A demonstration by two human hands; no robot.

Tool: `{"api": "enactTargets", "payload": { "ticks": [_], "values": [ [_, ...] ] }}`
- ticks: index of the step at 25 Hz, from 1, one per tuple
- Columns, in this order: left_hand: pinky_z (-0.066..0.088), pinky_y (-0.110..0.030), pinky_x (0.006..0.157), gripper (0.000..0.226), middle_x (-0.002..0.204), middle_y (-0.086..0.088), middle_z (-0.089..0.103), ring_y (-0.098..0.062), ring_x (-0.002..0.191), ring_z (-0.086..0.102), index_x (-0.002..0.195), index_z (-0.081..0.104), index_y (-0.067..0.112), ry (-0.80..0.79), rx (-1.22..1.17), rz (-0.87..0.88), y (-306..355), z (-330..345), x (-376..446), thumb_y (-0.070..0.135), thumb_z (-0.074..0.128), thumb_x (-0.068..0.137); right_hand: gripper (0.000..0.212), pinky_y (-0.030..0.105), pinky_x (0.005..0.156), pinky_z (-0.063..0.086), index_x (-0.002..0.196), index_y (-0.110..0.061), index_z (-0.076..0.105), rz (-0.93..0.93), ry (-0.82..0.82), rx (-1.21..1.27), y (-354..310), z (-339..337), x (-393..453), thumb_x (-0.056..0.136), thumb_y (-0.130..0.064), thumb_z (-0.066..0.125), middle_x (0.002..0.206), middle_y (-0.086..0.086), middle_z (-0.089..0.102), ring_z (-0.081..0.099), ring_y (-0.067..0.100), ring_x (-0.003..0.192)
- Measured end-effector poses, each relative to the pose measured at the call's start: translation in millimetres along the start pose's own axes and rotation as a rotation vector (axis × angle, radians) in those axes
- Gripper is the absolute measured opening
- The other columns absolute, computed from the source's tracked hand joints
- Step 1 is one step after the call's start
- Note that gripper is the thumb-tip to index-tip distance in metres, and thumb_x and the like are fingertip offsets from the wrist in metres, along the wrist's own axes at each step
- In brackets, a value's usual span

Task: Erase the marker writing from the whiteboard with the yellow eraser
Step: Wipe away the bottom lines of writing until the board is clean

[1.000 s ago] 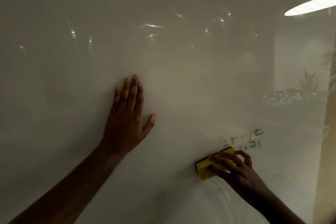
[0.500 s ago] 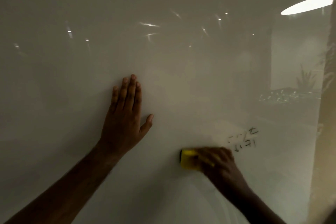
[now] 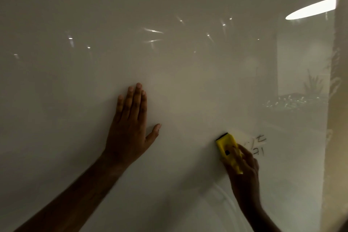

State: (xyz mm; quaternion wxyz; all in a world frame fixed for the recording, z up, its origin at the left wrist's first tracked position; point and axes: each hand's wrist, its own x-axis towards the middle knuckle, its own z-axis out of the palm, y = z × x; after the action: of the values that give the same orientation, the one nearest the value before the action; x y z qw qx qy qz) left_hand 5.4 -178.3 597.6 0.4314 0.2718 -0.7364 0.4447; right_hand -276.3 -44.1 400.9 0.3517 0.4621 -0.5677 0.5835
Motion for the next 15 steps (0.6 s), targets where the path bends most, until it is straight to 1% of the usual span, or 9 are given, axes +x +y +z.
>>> {"api": "enactTargets", "payload": {
  "ticks": [1, 2, 4, 5, 7, 8, 10, 12, 15],
  "values": [
    [0.011, -0.057, 0.136, 0.096, 0.178, -0.029, 0.015, -0.043, 0.166, 0.015, 0.167, 0.022, -0.010, 0.001, 0.005, -0.005, 1, 0, 0, 0.054, 0.052, 0.103, 0.050, 0.047, 0.099, 0.050, 0.135, -0.032, 0.062, -0.020, -0.044, 0.045, -12, 7, -9, 0.088, -0.024, 0.075, 0.149, -0.021, 0.048, 0.052, 0.020, 0.123],
    [0.009, -0.057, 0.137, 0.096, 0.178, -0.029, 0.015, -0.043, 0.167, 0.015, 0.167, 0.022, -0.010, 0.004, 0.006, -0.010, 2, 1, 0, 0.054, 0.052, 0.102, 0.043, 0.042, 0.101, 0.047, 0.136, -0.039, 0.063, -0.045, -0.116, 0.084, -20, 13, -21, 0.093, -0.035, 0.071, 0.154, -0.026, 0.045, 0.054, 0.017, 0.123],
    [0.006, -0.056, 0.137, 0.095, 0.178, -0.029, 0.015, -0.043, 0.167, 0.014, 0.167, 0.022, -0.010, 0.005, -0.006, -0.012, 4, 1, 0, 0.053, 0.052, 0.102, 0.038, 0.042, 0.095, 0.048, 0.135, -0.045, 0.064, -0.120, -0.239, 0.093, -24, 22, -42, 0.098, -0.049, 0.066, 0.156, -0.021, 0.049, 0.058, 0.018, 0.115],
    [0.006, -0.056, 0.137, 0.095, 0.178, -0.029, 0.015, -0.043, 0.167, 0.014, 0.167, 0.022, -0.010, 0.005, -0.010, -0.010, 4, 1, 1, 0.053, 0.052, 0.102, 0.038, 0.044, 0.091, 0.049, 0.135, -0.045, 0.063, -0.161, -0.271, 0.059, -18, 21, -44, 0.098, -0.049, 0.066, 0.154, -0.017, 0.053, 0.060, 0.020, 0.111],
    [0.008, -0.057, 0.137, 0.094, 0.178, -0.029, 0.015, -0.043, 0.166, 0.015, 0.167, 0.023, -0.010, 0.005, -0.012, -0.005, 4, 1, 1, 0.052, 0.051, 0.102, 0.039, 0.046, 0.089, 0.050, 0.135, -0.040, 0.066, -0.190, -0.251, -0.018, 3, 13, -38, 0.097, -0.047, 0.067, 0.150, -0.007, 0.060, 0.062, 0.024, 0.108],
    [0.009, -0.058, 0.136, 0.094, 0.178, -0.029, 0.015, -0.043, 0.166, 0.016, 0.167, 0.023, -0.009, 0.004, -0.014, -0.001, 4, 2, 0, 0.052, 0.051, 0.102, 0.039, 0.047, 0.090, 0.050, 0.134, -0.035, 0.070, -0.143, -0.215, -0.050, 16, 7, -33, 0.097, -0.045, 0.067, 0.148, -0.002, 0.062, 0.063, 0.028, 0.110],
    [0.009, -0.057, 0.136, 0.093, 0.178, -0.028, 0.015, -0.043, 0.166, 0.015, 0.167, 0.022, -0.009, 0.006, -0.014, 0.004, 4, 2, -1, 0.052, 0.050, 0.103, 0.040, 0.051, 0.095, 0.052, 0.135, -0.026, 0.072, 0.073, -0.118, -0.059, 44, -6, -20, 0.097, -0.040, 0.070, 0.146, 0.005, 0.062, 0.060, 0.033, 0.116],
    [0.007, -0.056, 0.137, 0.094, 0.178, -0.028, 0.015, -0.042, 0.167, 0.014, 0.167, 0.022, -0.009, 0.008, -0.006, 0.001, 4, 3, 0, 0.053, 0.050, 0.103, 0.045, 0.058, 0.095, 0.054, 0.140, -0.026, 0.067, 0.264, -0.051, -0.021, 62, -14, -11, 0.096, -0.032, 0.075, 0.147, 0.006, 0.058, 0.055, 0.033, 0.120],
    [0.003, -0.054, 0.137, 0.096, 0.178, -0.029, 0.014, -0.043, 0.167, 0.013, 0.168, 0.021, -0.009, 0.001, 0.003, -0.006, 7, 3, 0, 0.053, 0.051, 0.102, 0.057, 0.059, 0.096, 0.055, 0.142, -0.027, 0.063, 0.380, 0.001, 0.040, 51, -5, -11, 0.088, -0.015, 0.079, 0.148, 0.004, 0.055, 0.051, 0.031, 0.122]
  ]
}}
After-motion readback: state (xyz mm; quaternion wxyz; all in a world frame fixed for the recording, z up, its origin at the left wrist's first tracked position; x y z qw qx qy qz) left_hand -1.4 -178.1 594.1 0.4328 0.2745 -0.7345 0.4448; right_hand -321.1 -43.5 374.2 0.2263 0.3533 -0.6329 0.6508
